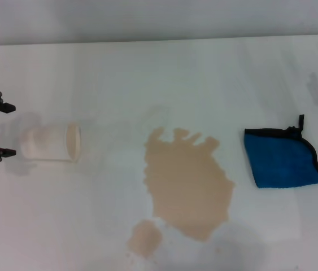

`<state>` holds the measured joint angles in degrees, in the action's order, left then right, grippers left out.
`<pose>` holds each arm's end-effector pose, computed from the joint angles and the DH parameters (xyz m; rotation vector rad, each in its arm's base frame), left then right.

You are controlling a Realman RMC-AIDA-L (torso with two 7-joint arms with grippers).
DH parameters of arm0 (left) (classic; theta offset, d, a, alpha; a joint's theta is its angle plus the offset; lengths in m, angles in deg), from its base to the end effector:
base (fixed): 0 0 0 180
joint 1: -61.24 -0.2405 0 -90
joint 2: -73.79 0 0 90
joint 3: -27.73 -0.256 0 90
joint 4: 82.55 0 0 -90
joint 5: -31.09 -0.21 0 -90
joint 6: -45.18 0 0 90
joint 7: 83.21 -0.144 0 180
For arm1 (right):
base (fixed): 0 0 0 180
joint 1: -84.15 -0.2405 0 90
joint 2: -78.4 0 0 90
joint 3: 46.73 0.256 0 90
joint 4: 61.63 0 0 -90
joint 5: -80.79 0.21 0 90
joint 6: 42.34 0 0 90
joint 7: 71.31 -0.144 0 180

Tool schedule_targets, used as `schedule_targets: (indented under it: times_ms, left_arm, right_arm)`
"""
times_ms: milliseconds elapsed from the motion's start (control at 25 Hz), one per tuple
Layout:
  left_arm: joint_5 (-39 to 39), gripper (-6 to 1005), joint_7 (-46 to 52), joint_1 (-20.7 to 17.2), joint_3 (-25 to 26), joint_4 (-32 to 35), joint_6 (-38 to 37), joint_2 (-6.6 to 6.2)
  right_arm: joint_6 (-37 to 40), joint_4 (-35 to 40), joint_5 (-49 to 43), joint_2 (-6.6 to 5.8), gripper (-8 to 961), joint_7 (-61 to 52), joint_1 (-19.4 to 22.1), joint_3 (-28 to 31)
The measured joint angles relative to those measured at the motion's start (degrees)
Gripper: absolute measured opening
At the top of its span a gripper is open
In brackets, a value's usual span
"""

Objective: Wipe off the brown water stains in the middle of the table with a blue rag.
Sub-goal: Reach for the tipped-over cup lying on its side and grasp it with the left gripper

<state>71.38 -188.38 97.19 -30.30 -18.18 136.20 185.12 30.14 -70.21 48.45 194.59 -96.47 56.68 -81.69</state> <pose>-0.2354 0.3778 0.0740 -2.8625 0.2937 0.4374 0.3772 0.3136 0.0281 -1.2702 0.8350 0.8302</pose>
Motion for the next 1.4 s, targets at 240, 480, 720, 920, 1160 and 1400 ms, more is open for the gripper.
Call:
schedule_targets:
  times_ms: [240,480,720,920,1160,1400]
  left_arm:
    - [-0.1,887,-1.1,0.9,-1.2,-4.0,-4.4,0.77]
    - [-0.2,887,-3.6,3.3,-1.2,-9.9,-7.6,1.38]
    - [-1.7,888,-4.9,5.6,-1.2,-15.0,-11.4,1.99]
    - [-3.9,888,-5.6,6.9,-1.3,-18.1,-13.9,2.66]
    - [-4.0,888,-7.1,7.6,-1.3,-21.2,-17.0,3.07]
    - [-3.9,887,-7.9,8.0,-1.3,-24.0,-20.3,3.32]
  right_arm:
    - [0.0,0.0,0.0,0.00,856,0.0,-0.1,0.0]
    - [0.0,-0.1,0.0,0.00,856,0.0,-0.1,0.0]
    - [0.0,-0.2,0.0,0.00,856,0.0,-0.1,0.0]
    - [0.0,-0.2,0.0,0.00,856,0.0,0.0,0.0]
    - [0.0,0.0,0.1,0.00,855,0.0,0.0,0.0]
    - [-0.1,0.3,0.2,0.00,856,0.0,0.0,0.0]
